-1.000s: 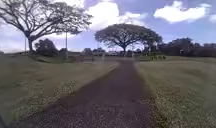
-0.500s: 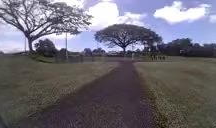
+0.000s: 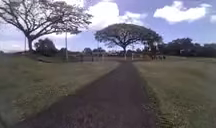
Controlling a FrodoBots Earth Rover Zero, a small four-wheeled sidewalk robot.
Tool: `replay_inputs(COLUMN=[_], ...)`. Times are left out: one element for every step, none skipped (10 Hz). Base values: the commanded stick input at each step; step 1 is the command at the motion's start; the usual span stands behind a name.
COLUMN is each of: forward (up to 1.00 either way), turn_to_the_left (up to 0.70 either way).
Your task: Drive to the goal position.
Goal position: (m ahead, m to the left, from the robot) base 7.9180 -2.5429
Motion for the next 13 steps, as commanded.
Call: replay_inputs(forward=[0.5,0.5,0.5,0.5,0.5,0.5,0.5,0.5,0.5,0.5,0.5,0.5,0.5], turn_to_the_left=[0.0,0.0,0.0,0.0,0.0,0.0,0.0,0.0,0.0,0.0,-0.01,-0.5,-0.5])
